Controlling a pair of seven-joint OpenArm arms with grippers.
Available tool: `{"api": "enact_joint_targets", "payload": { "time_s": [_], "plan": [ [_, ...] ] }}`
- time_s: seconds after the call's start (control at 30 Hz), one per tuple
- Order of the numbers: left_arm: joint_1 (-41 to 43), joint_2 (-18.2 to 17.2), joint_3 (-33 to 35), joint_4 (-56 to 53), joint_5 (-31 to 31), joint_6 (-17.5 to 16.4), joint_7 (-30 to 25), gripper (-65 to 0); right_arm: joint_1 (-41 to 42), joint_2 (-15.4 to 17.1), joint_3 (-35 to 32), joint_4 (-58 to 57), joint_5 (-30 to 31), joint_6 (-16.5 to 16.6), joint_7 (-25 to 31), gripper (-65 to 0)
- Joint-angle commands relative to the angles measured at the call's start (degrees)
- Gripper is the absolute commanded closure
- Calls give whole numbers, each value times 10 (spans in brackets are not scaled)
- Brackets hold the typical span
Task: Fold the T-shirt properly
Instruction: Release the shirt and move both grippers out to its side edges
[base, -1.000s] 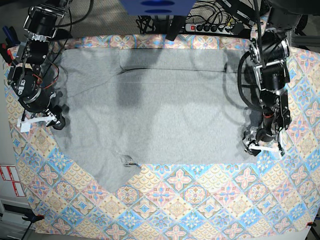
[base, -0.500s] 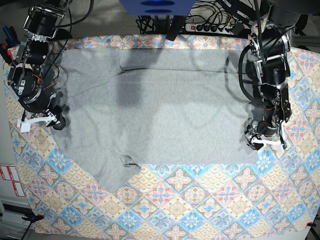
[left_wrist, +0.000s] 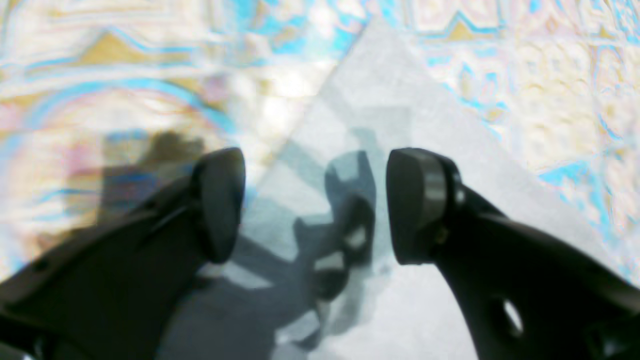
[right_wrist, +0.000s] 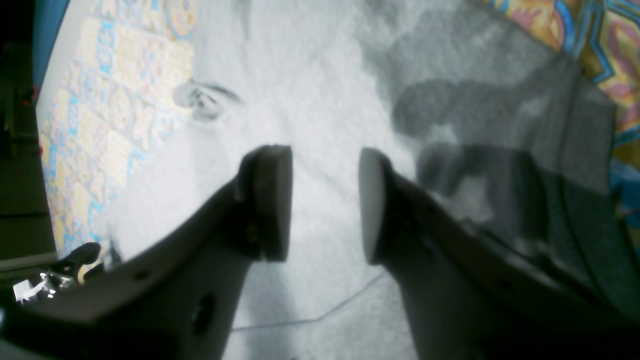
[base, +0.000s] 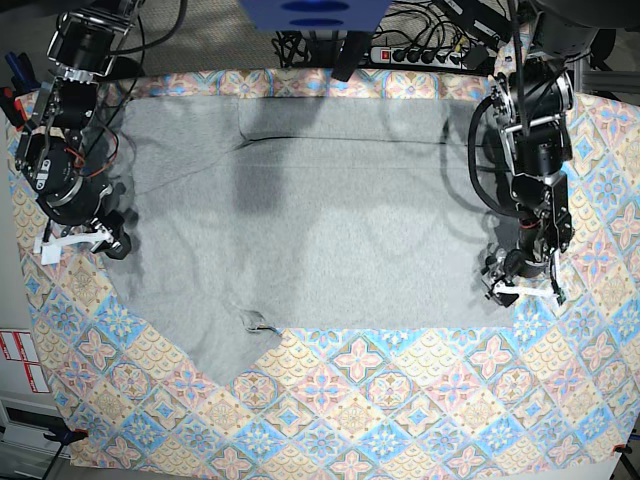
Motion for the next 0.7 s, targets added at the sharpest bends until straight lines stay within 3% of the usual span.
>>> {"api": "enact_joint_targets", "payload": {
  "time_s": [0.0,0.13,0.27,0.37,0.67],
  "plan": [
    [-7,8,3,2,-9,-3,27,-432,8,10,3,10,9,5,8,-218],
    [-7,13,3,2,-9,-5,33,-403,8,10,6,10,10,5,8,-218],
    [-7,13,3,2,-10,-5,33,-197,8,10,6,10,10,5,8,-216],
    [-7,10,3,2,-10,-5,30,-4,9,10,4,10,10,5,9,-215],
    [29,4,2,76,-9,-5,33,0,49,16,2,-5,9,5,12,-215]
  ]
}}
